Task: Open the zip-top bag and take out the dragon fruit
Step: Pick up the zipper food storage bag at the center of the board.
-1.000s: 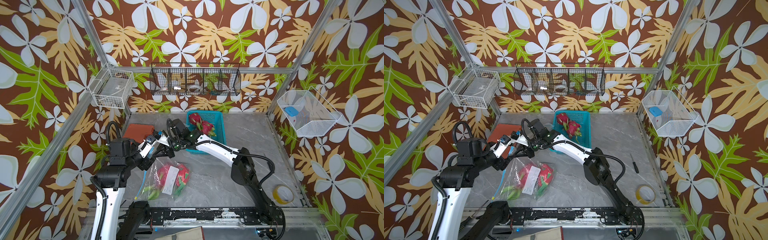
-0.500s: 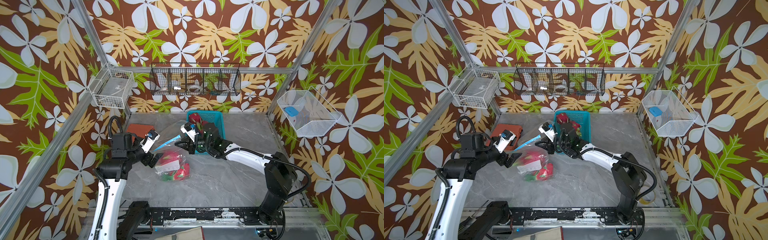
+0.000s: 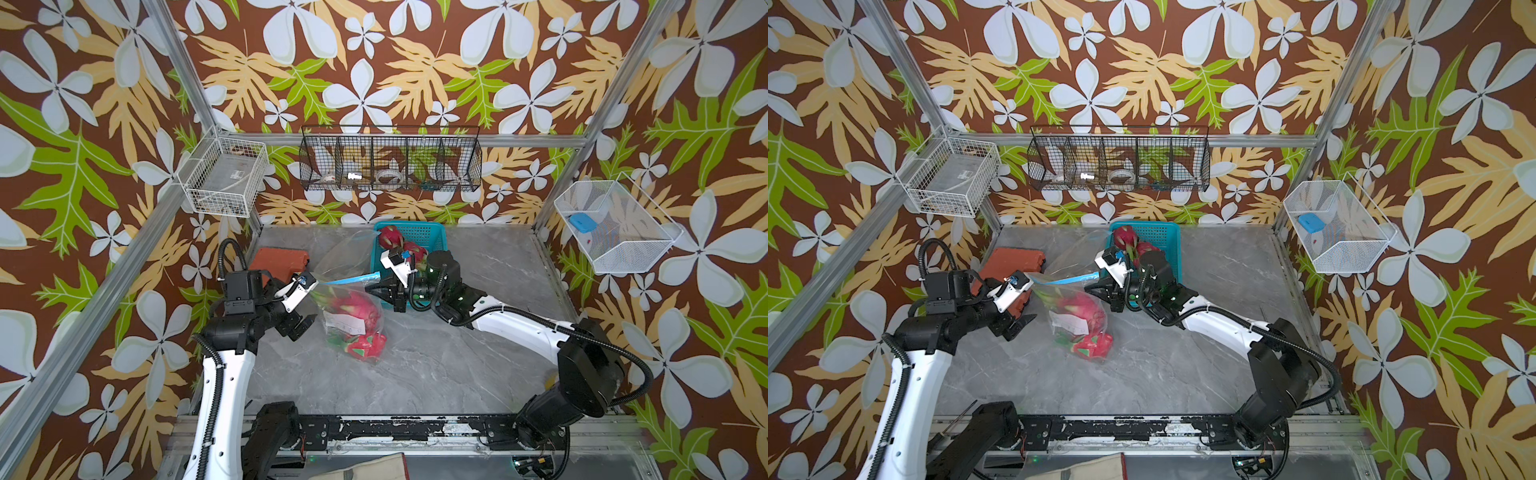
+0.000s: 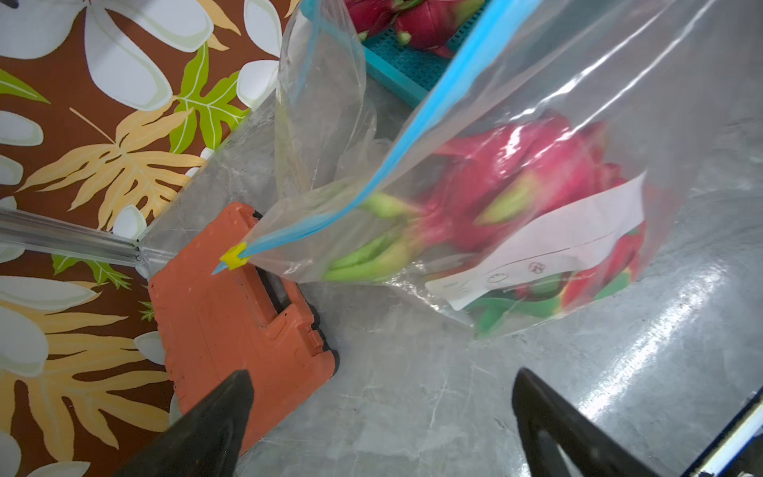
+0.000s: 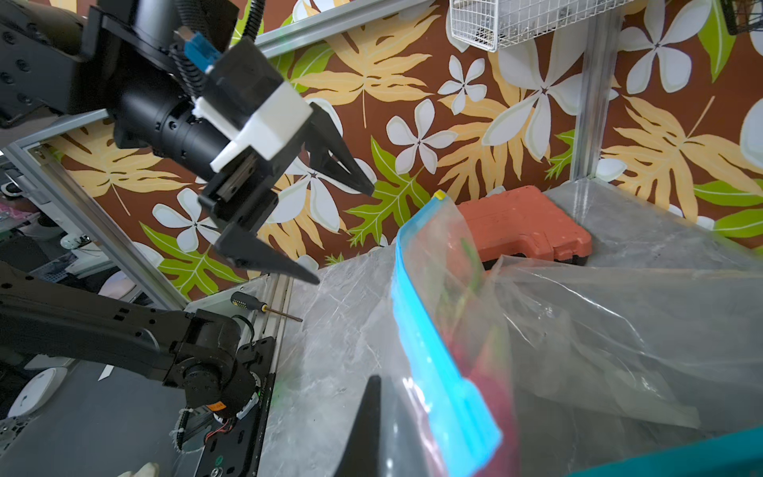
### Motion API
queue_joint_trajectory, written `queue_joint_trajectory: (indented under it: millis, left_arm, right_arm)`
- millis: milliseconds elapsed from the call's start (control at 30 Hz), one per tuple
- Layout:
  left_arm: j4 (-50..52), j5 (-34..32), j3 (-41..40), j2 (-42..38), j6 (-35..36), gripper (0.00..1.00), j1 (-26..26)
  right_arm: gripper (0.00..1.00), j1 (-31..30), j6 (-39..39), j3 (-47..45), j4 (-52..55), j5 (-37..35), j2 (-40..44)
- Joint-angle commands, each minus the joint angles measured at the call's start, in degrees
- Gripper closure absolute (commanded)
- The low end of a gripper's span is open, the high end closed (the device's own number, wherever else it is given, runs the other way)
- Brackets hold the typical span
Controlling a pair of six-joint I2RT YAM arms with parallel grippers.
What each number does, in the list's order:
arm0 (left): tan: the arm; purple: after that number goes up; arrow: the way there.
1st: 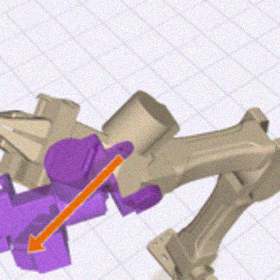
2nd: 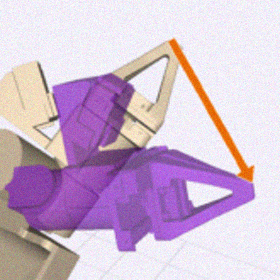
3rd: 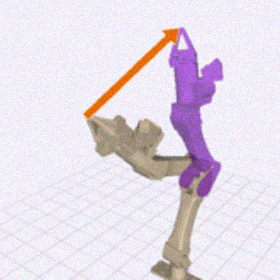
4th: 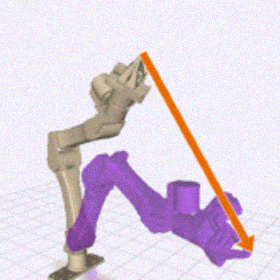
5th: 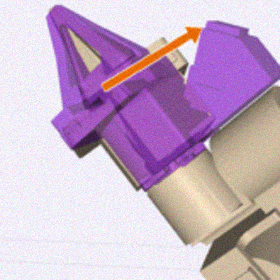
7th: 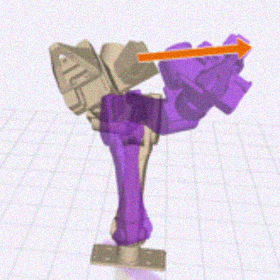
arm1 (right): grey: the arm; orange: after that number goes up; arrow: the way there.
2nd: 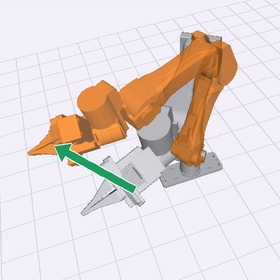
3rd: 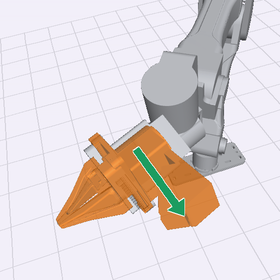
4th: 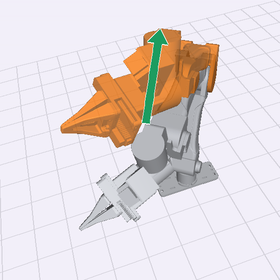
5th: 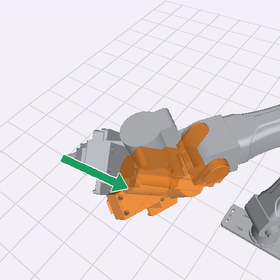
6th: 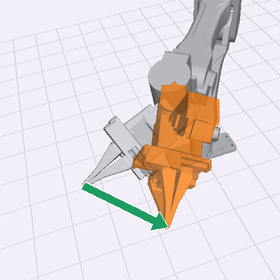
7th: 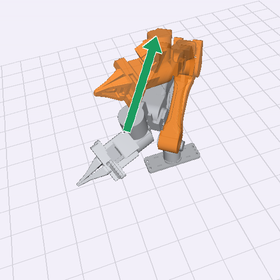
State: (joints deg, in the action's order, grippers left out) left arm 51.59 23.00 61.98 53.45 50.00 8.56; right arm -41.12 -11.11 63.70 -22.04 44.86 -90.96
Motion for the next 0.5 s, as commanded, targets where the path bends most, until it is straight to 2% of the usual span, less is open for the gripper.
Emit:
queue_joint_trajectory:
  millis: [0,67,200,333,467]
  left_arm:
    - [-2.64,7.49,1.83,3.4,2.3,0.0,3.21]
    - [-3.0,12.23,2.23,5.6,2.12,0.0,3.78]
    - [-4.31,20.12,0.46,7.38,5.56,0.0,3.82]
    - [-2.52,21.82,0.14,9.61,10.69,0.01,3.8]
    - [7.96,21.92,0.75,11.26,20.98,0.06,3.75]
  right_arm:
    - [1.0,0.54,8.24,1.76,7.72,3.56,2.06]
    - [1.0,0.61,14.1,3.74,15.45,4.84,2.77]
    - [1.0,1.2,20.6,6.2,24.71,5.19,3.39]
    - [1.0,2.91,20.03,3.68,23.97,4.59,5.44]
    - [1.0,4.67,18.42,-0.17,20.9,3.56,7.99]
